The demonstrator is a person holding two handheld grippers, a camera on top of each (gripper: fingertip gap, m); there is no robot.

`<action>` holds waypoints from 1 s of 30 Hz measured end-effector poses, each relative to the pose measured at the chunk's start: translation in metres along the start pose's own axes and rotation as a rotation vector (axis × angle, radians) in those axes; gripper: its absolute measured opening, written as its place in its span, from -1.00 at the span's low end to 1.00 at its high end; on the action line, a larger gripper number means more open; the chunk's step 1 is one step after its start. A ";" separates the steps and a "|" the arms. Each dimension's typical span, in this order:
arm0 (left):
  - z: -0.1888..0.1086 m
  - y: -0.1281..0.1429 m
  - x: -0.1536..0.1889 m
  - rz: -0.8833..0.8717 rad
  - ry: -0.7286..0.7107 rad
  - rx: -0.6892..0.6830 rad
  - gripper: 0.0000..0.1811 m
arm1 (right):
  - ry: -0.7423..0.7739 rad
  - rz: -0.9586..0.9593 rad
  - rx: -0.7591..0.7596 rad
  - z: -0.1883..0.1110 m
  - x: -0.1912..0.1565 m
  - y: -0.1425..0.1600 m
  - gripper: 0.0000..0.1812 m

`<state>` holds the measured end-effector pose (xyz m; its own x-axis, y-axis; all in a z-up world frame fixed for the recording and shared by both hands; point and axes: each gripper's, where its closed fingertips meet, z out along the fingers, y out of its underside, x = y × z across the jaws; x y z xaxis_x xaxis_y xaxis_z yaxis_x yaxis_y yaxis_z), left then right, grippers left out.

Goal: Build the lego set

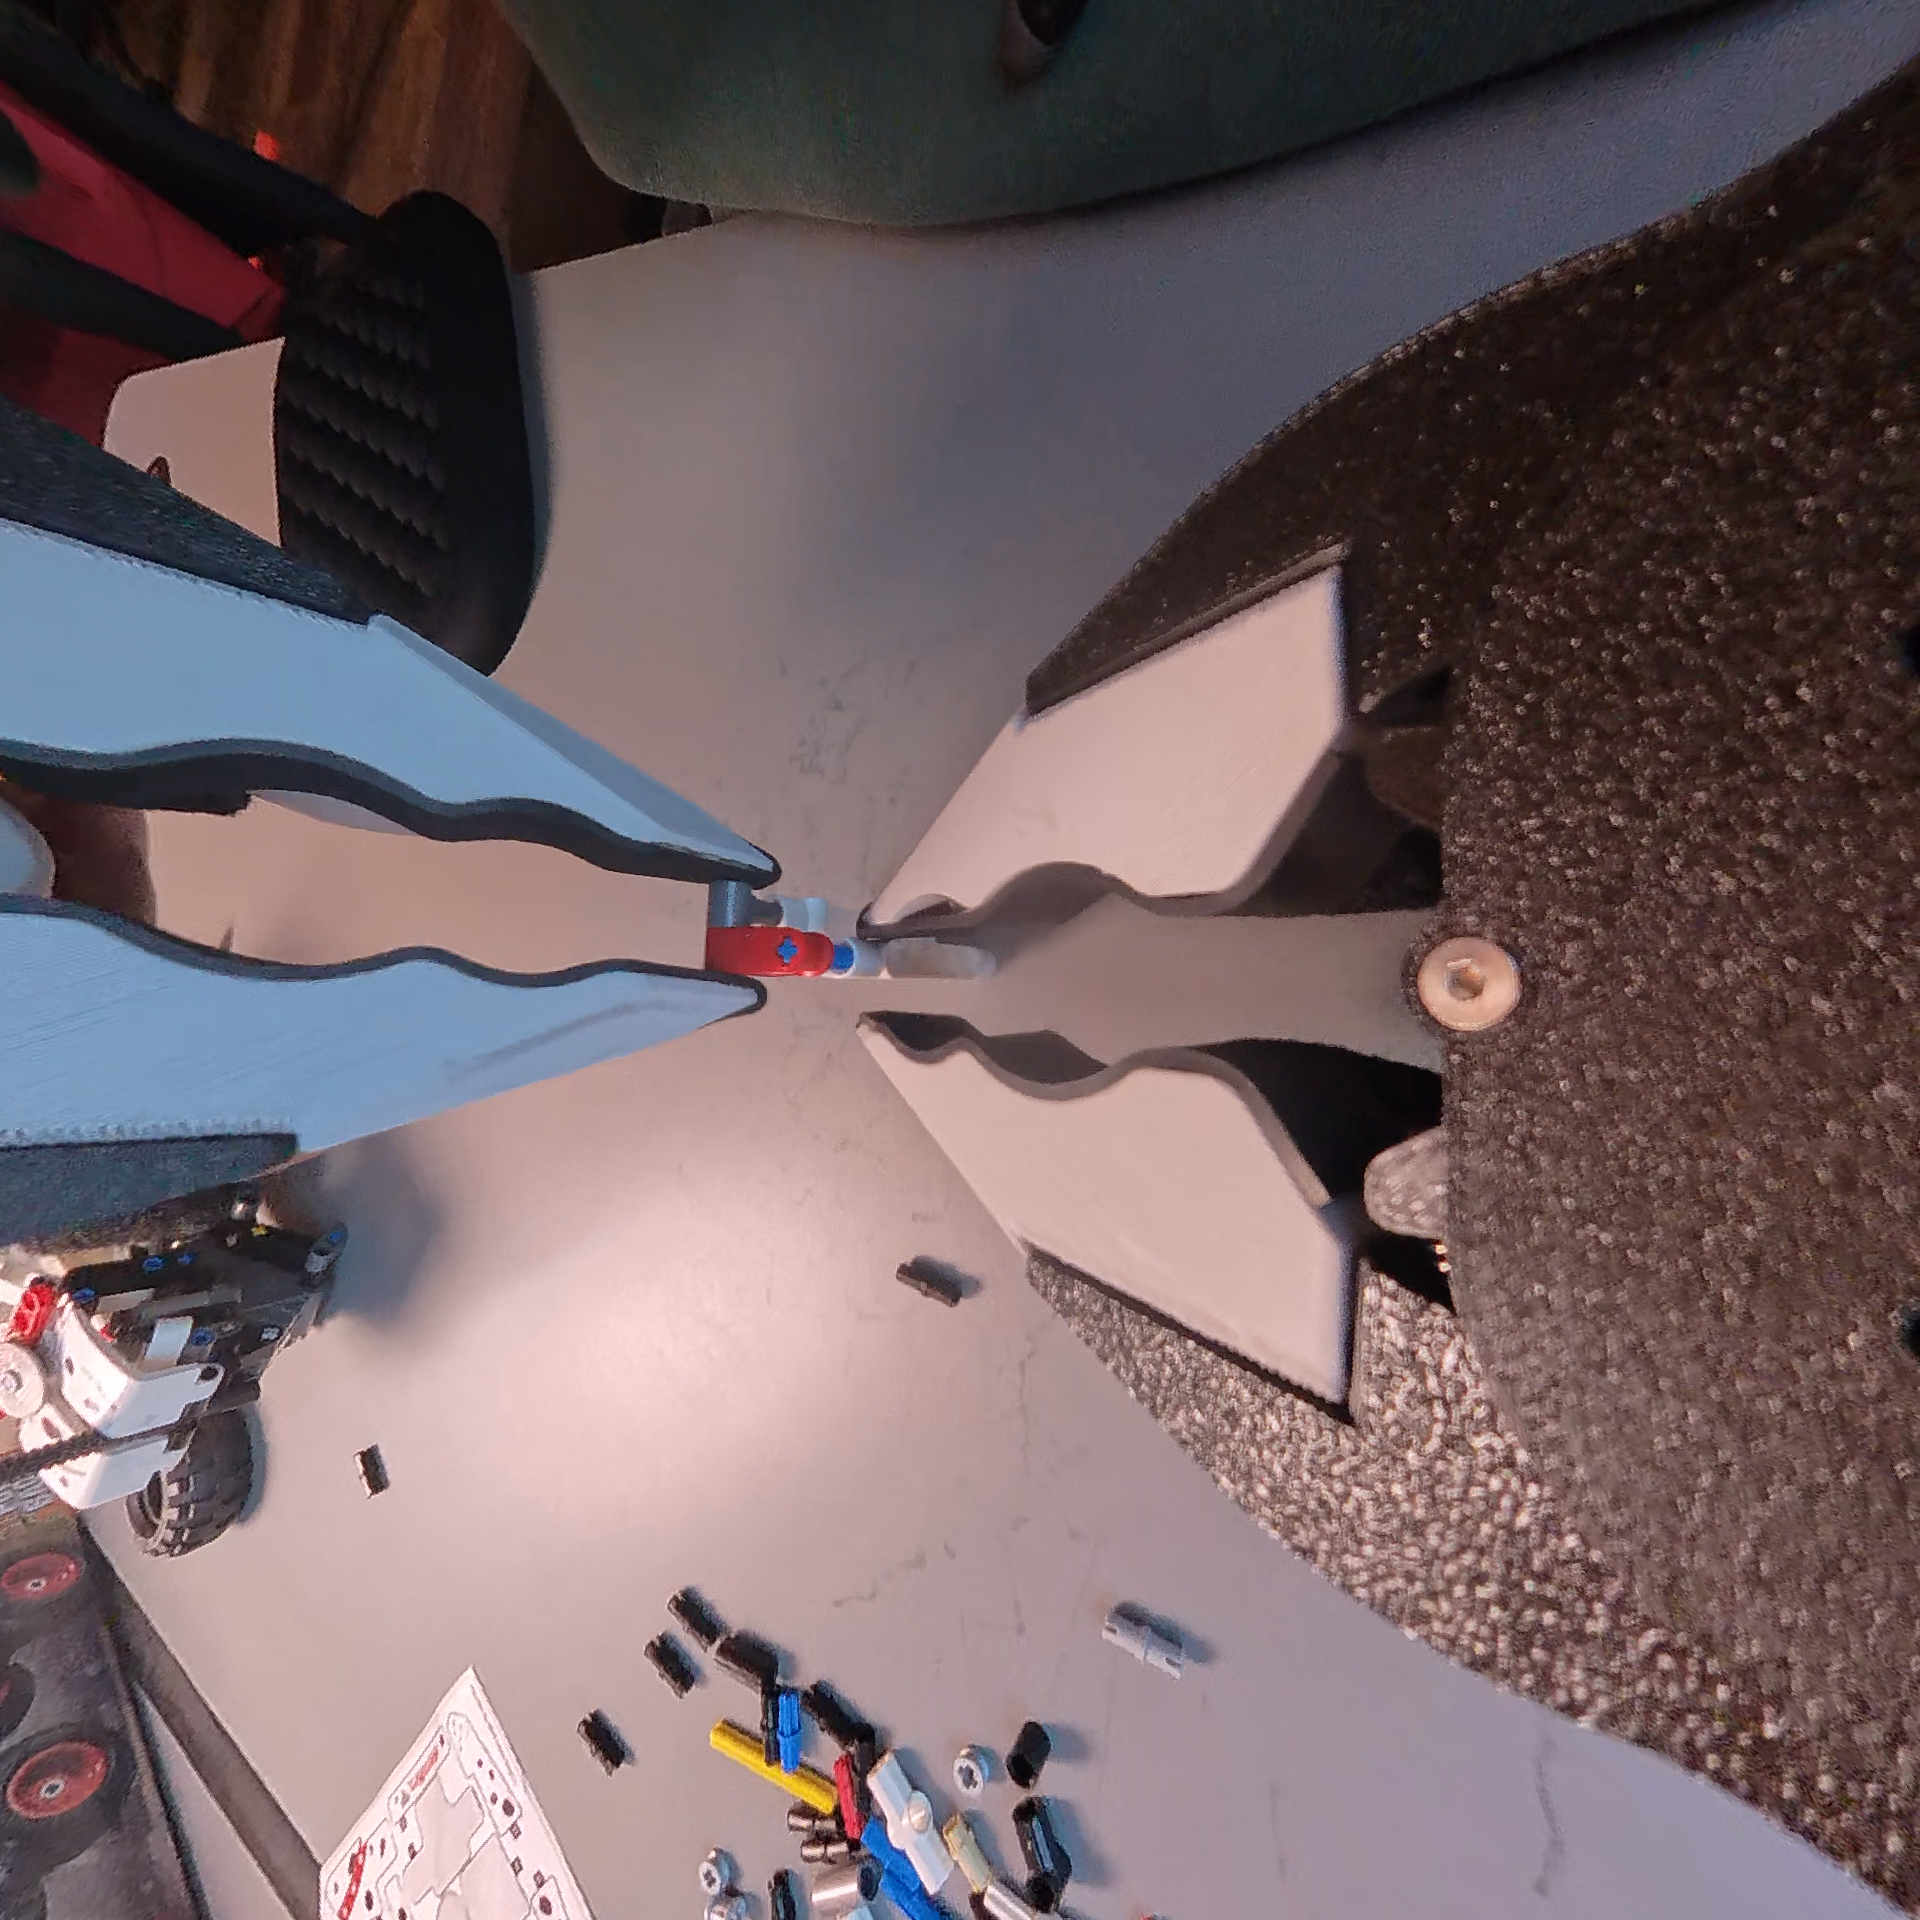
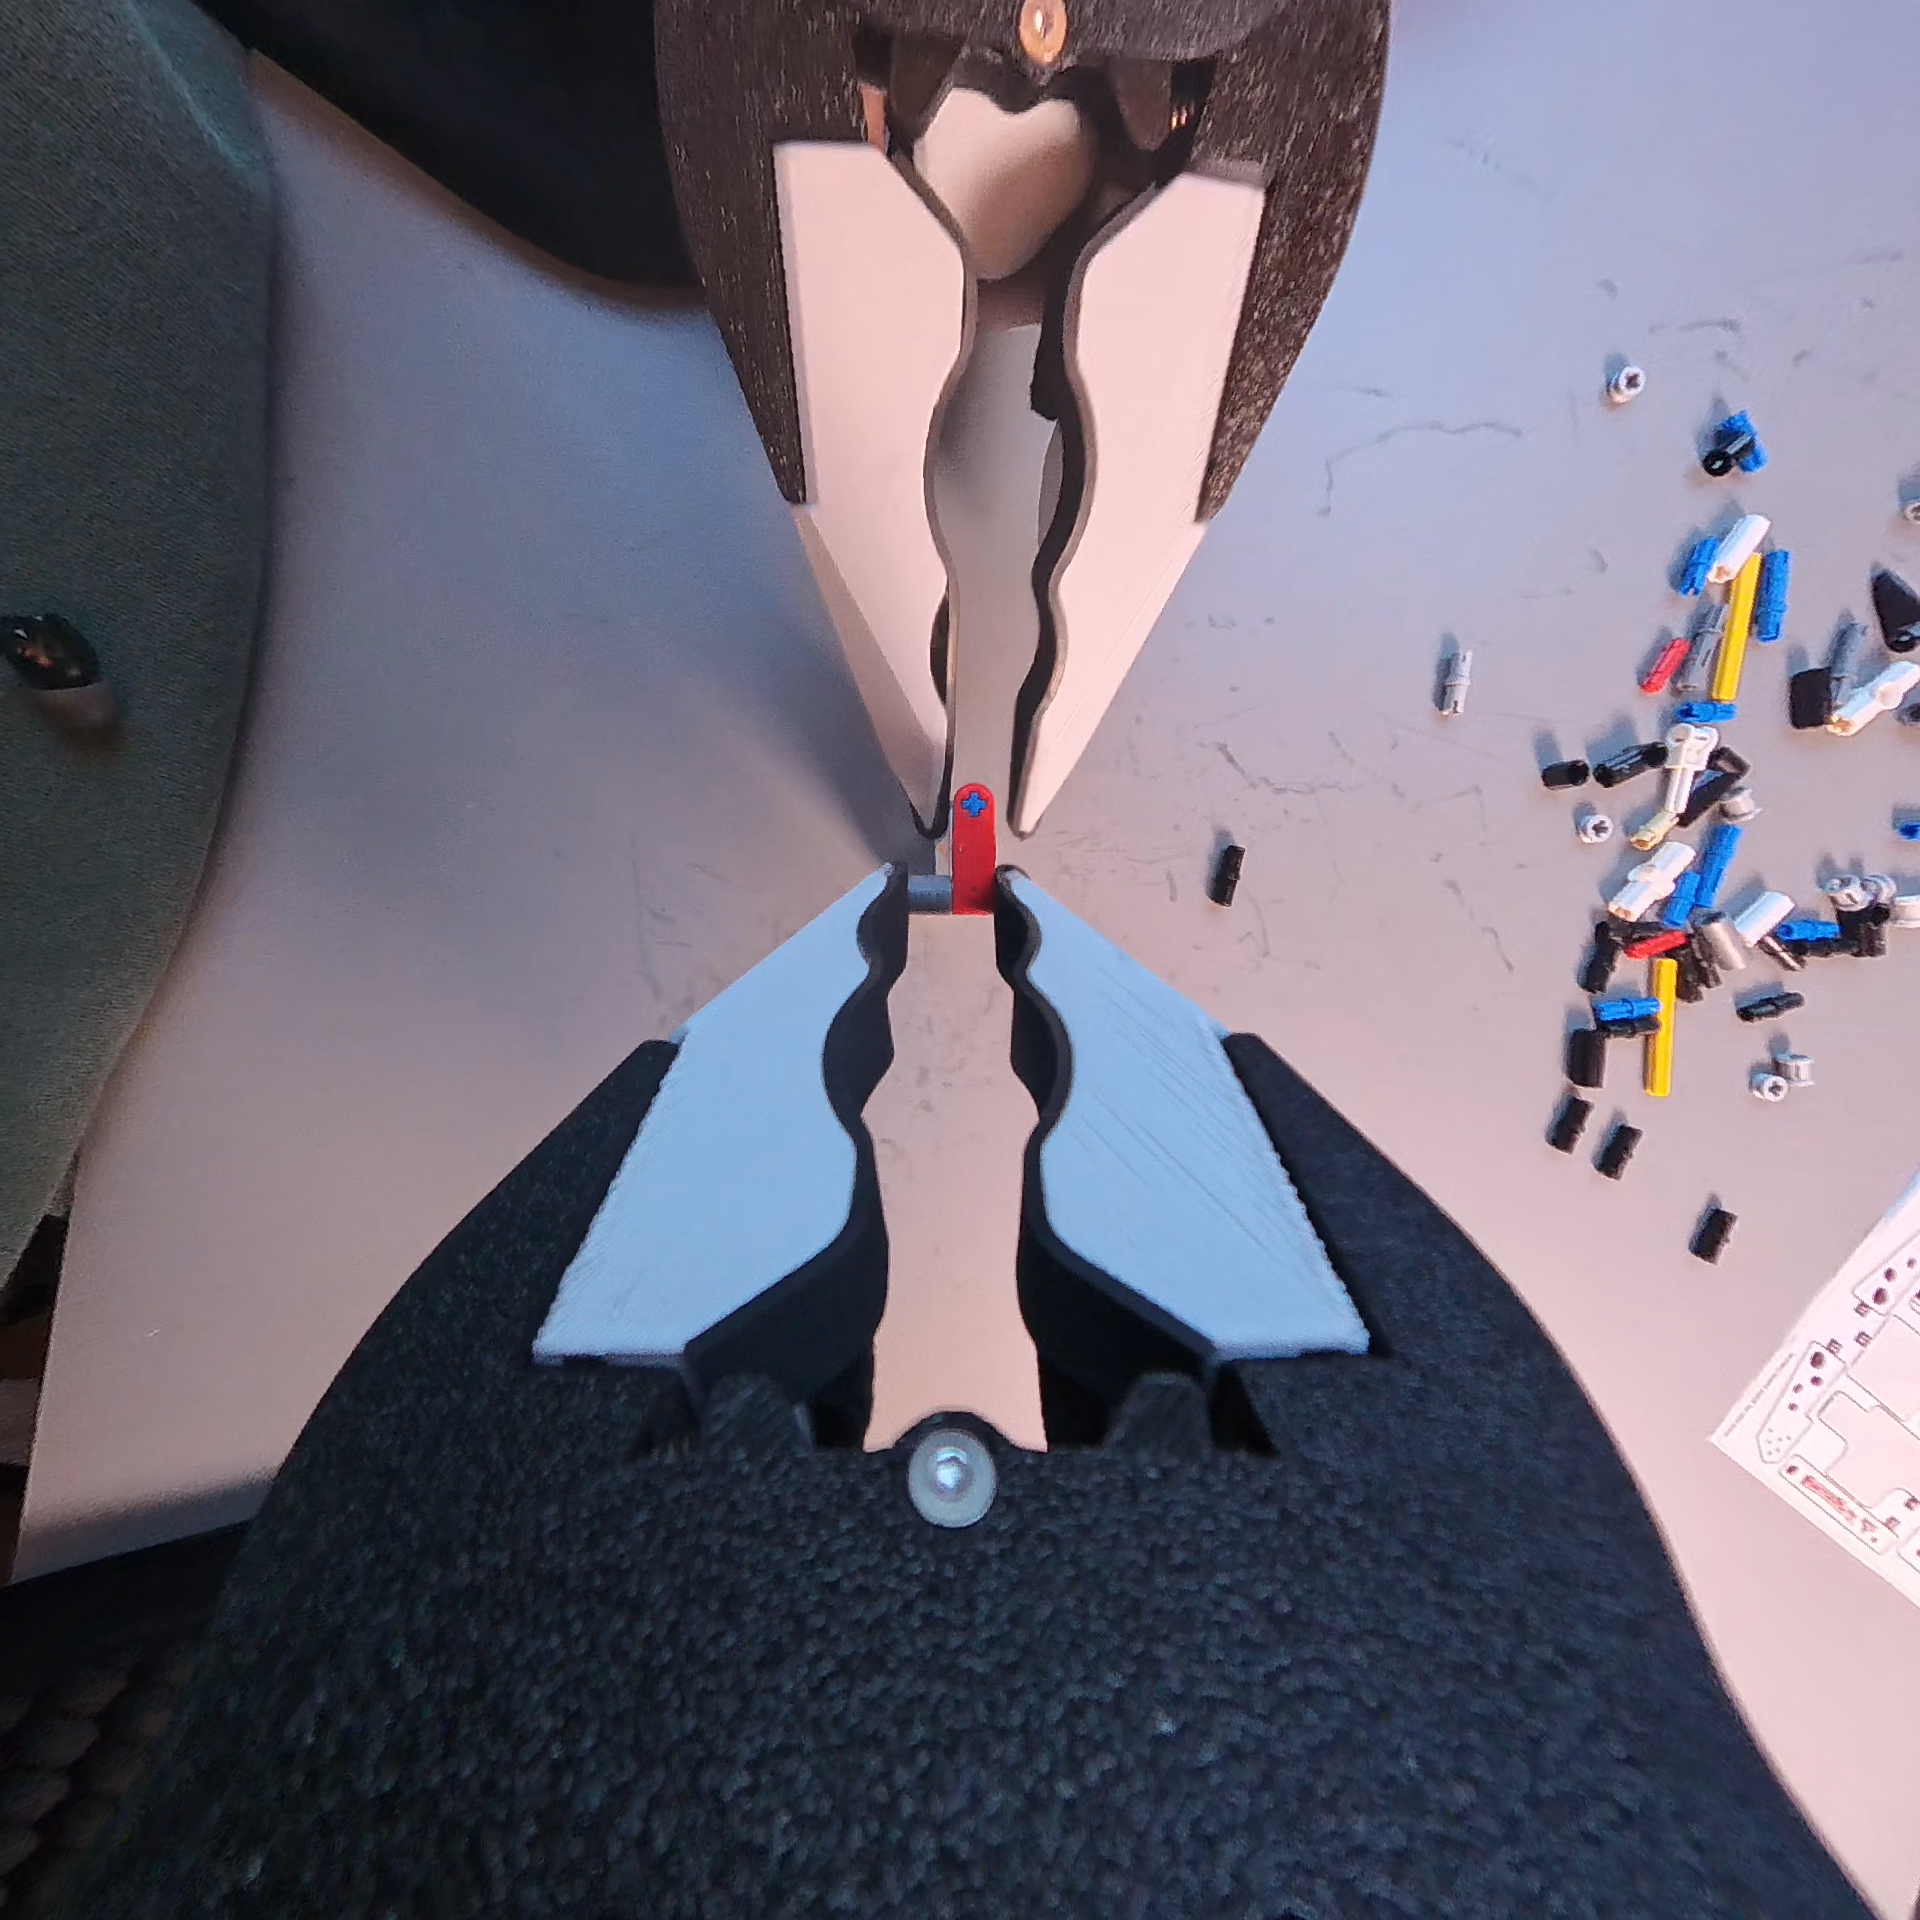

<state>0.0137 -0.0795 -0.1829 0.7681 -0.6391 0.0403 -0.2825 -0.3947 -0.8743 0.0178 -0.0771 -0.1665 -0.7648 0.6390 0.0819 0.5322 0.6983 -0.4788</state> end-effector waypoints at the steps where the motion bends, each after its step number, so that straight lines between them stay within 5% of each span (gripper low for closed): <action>1: -0.001 -0.002 0.000 0.003 -0.001 0.013 -0.86 | -0.003 0.005 -0.010 0.000 0.000 0.000 -0.83; 12: -0.004 -0.011 0.002 0.040 -0.025 0.044 -0.93 | 0.001 0.020 -0.048 0.000 0.000 0.001 -0.83; 24: -0.003 -0.011 0.002 0.049 -0.030 0.038 -0.93 | -0.005 0.071 0.070 -0.005 0.002 -0.008 -0.73; 30: -0.004 -0.011 0.003 0.048 -0.027 0.035 -0.93 | -0.029 0.100 0.066 -0.002 0.004 -0.007 -0.92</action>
<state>0.0169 -0.0790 -0.1713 0.7695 -0.6384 -0.0149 -0.2994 -0.3400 -0.8915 0.0114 -0.0788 -0.1612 -0.7195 0.6944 0.0063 0.5822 0.6081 -0.5397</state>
